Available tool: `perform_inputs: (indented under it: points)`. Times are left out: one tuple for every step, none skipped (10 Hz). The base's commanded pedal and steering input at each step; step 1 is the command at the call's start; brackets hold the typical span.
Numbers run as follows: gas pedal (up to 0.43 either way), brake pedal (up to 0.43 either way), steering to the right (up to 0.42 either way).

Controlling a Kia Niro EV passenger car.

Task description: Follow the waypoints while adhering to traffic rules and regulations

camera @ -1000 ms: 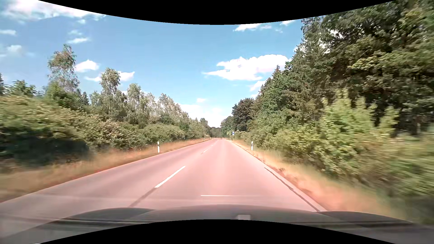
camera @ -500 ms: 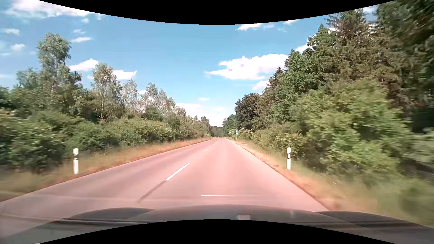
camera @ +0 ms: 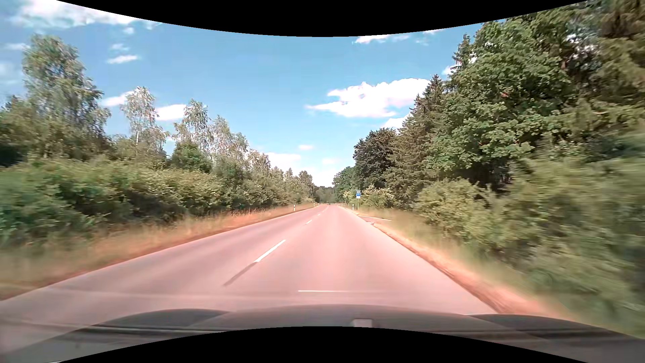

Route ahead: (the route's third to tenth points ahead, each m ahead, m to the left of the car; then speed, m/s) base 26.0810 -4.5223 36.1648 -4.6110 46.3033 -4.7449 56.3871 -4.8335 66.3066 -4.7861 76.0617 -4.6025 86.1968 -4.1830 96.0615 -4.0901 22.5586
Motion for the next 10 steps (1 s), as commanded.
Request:
perform_inputs:
  points:
    - [0.209, 0.0, -0.004]
    - [0.209, 0.0, -0.004]
    - [0.209, 0.0, -0.004]
    - [0.209, 0.0, -0.004]
    - [0.209, 0.0, -0.003]
    - [0.209, 0.0, -0.002]
    - [0.197, 0.0, -0.002]
    - [0.197, 0.0, -0.002]
    - [0.197, 0.0, -0.002]
    - [0.197, 0.0, -0.002]
